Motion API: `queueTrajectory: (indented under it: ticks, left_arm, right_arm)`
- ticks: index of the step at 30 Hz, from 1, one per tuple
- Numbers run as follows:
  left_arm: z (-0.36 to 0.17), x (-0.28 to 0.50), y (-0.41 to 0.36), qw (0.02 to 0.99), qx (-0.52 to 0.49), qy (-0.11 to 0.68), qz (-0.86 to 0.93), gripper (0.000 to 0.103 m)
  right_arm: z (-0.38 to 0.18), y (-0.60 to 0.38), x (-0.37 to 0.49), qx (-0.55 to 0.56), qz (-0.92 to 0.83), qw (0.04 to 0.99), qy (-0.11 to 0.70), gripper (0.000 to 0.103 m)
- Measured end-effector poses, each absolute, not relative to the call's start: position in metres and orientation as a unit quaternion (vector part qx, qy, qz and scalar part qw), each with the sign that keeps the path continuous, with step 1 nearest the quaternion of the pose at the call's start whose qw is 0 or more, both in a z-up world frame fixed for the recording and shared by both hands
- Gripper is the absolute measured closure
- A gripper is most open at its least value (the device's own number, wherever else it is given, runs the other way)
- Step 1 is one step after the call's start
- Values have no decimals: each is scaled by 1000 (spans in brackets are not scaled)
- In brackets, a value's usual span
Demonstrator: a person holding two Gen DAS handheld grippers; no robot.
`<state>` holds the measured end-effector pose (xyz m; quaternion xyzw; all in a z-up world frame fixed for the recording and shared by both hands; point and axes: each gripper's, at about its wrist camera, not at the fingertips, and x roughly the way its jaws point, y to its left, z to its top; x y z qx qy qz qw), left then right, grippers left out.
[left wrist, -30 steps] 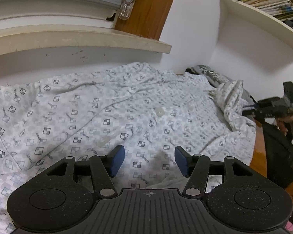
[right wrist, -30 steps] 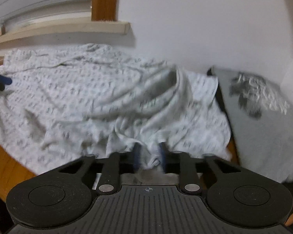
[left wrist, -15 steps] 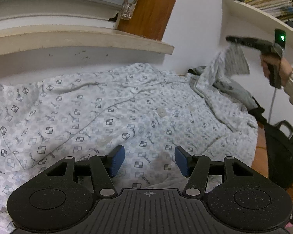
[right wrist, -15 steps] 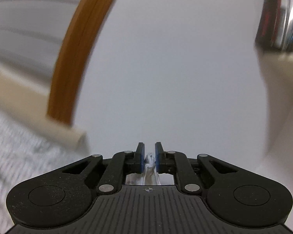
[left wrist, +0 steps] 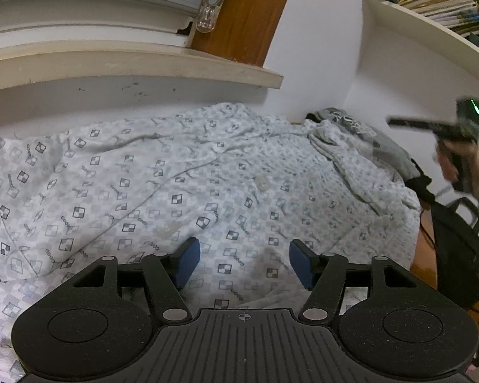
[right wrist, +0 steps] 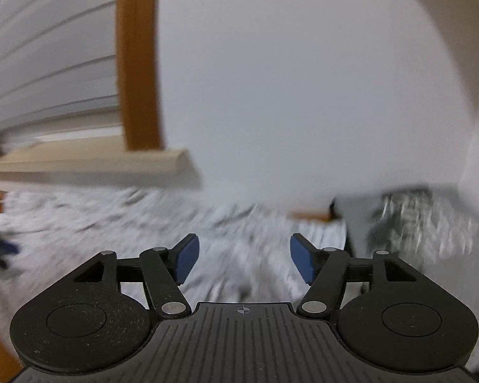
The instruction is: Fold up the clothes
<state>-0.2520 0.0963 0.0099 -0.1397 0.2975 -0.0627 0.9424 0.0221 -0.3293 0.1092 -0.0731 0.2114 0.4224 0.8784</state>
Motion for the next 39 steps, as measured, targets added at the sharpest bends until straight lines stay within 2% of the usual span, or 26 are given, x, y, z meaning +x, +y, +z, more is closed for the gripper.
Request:
queueTrajectory:
  ticks: [1,7,14,16,24,29,31,39]
  left_arm:
    - [10,-252,97,942,-141,297,-63,37]
    - [10,-252,97,941,-145,297,-66,35]
    - [10,-252,96,942,-143,298,-66,34]
    - [10,-252,95,942,-140,298,-65,34]
    - [12,-257,86,944,-116,305,-37,34]
    - [22,-273,92,940,-136,311,6,34]
    - [27,-281,93,939,-135,314,31,31]
    - [40,-318,98,943,-92,308,82,30]
  right_arm:
    - [107,-338,15,-63,431,874,217,32]
    - [99,-392,-26,-3,480,842,247,30]
    - [109,-421,-45,18,501,825,260,21]
    - [98,-418,-45,14,510,816,272,15]
    - [32,-373,-18,-11,465,839,281,15]
    - [17,-351,-7,-27,444,851,279,14]
    - [10,-347,-4,-18,437,853,286,10]
    - [7,-337,-6,-45,442,851,281,2]
